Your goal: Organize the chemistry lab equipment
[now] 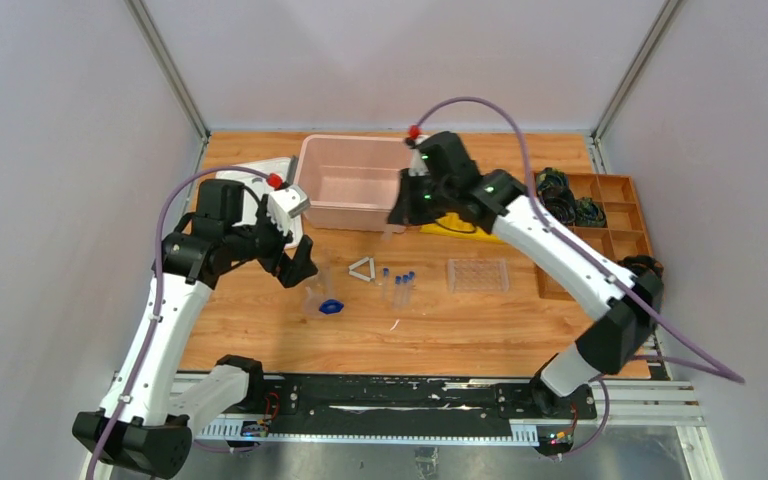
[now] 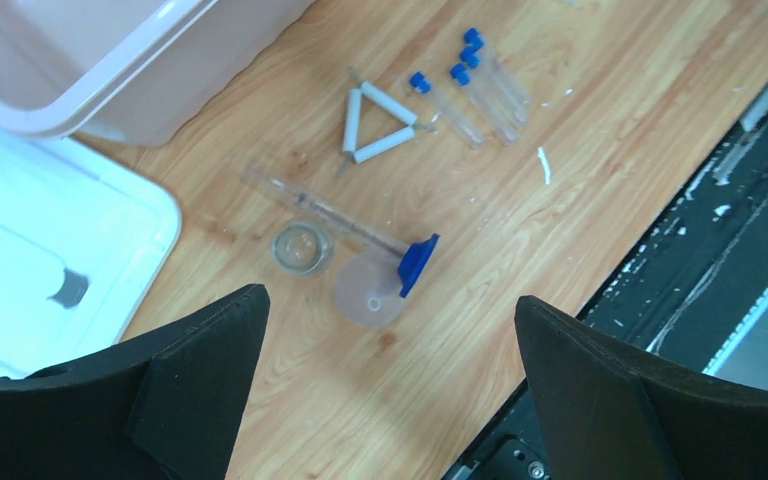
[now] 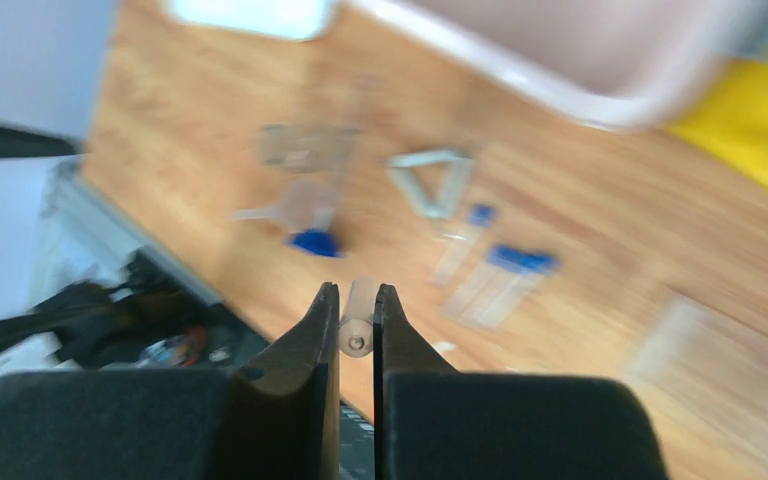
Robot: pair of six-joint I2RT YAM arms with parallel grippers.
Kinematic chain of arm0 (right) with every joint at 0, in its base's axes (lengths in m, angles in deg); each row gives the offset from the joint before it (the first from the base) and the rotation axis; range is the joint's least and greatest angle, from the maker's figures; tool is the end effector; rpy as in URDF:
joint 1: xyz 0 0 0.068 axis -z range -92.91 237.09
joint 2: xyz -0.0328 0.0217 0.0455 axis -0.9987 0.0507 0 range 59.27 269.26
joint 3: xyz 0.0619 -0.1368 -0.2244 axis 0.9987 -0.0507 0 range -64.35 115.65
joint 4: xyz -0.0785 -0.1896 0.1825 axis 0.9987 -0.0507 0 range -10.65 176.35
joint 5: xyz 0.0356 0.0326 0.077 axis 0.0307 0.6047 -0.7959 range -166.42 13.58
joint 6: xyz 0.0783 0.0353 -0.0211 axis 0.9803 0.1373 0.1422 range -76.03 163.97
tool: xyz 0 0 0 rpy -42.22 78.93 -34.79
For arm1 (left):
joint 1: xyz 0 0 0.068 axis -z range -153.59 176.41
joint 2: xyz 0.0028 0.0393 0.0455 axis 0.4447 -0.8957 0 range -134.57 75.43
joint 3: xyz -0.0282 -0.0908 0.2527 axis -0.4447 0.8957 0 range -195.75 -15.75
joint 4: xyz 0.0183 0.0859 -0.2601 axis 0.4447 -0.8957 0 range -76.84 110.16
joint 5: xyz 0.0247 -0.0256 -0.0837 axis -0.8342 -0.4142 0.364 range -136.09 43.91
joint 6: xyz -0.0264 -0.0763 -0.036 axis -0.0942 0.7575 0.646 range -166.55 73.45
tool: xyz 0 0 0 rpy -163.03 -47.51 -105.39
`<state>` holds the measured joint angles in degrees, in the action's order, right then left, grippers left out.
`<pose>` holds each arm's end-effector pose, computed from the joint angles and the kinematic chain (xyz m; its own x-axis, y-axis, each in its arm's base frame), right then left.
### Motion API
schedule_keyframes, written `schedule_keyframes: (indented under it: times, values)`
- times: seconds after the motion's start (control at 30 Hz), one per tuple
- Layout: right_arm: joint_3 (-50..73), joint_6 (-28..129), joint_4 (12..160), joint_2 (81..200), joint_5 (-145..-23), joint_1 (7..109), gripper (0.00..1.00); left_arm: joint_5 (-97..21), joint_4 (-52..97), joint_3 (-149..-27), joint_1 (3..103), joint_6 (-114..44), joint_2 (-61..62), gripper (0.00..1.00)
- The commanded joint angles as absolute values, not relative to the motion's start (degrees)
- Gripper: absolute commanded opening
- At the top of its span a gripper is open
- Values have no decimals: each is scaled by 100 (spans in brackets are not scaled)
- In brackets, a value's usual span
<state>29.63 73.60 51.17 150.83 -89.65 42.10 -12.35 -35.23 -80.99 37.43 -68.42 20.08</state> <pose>0.2772 0.3026 0.3638 -0.7402 -0.0596 -0.6697 -0.5273 0.6694 0.5233 0.2017 -0.0837 0.3324 -0.4482 0.4029 -0.7980 0.7629 0.6376 -0.1066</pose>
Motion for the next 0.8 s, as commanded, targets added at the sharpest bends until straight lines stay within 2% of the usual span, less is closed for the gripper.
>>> schedule_keyframes:
  times: [0.0, 0.2, 0.43, 0.77]
  values:
    - [2148, 6617, 4489, 14001, -7410, 5202, 0, -1867, -3451, -8257, 3762, -6669, 1926, 100]
    - [1581, 6072, 4425, 13731, -6532, 6212, 0, -2123, -3463, -8227, 3759, -6532, 1745, 100]
    - [1581, 5742, 4544, 14104, -5667, 6618, 0, -2243, -3461, -8275, 3758, -6440, 1662, 100]
    - [1361, 5885, 5091, 14548, -5664, 6956, 0, -2271, -3458, -8312, 3758, -6426, 1638, 100]
